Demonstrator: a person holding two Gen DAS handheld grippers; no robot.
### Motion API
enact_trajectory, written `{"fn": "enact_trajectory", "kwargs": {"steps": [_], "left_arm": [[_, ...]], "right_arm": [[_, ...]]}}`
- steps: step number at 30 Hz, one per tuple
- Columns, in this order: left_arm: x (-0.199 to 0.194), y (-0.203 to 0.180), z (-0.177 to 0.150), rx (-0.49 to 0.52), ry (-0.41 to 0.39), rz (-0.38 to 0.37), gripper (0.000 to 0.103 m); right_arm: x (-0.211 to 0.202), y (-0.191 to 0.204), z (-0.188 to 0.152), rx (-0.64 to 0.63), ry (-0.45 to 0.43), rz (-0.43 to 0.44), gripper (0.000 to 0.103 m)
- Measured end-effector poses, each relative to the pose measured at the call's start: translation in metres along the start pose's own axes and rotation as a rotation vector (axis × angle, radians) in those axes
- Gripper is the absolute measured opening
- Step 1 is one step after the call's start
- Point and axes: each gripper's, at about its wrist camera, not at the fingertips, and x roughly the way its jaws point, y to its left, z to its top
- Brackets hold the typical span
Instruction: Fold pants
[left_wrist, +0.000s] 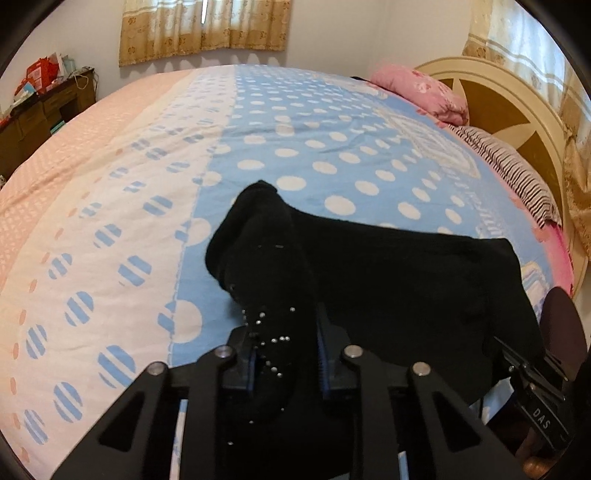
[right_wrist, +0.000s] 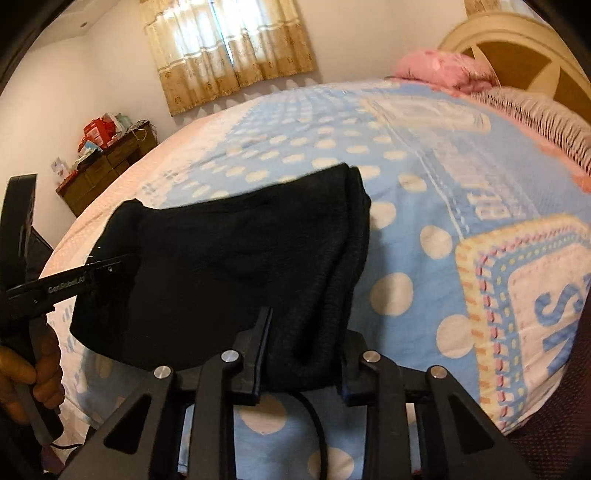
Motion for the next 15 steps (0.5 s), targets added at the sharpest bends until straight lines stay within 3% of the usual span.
{"fn": "enact_trajectory", "kwargs": {"steps": [8, 15], "left_arm": [[-0.03, 0.004, 0.013, 0.015, -0.096, 0.038, 0.02], [-0.06, 0.074, 0.038, -0.102, -0.192, 0.136, 0.02]], "right_arm": [[-0.036, 0.046, 0.031, -0.118, -0.114, 0.044, 0.029], [-0.027, 0.109, 0.077, -0.222, -0.167, 0.177, 0.029]]}}
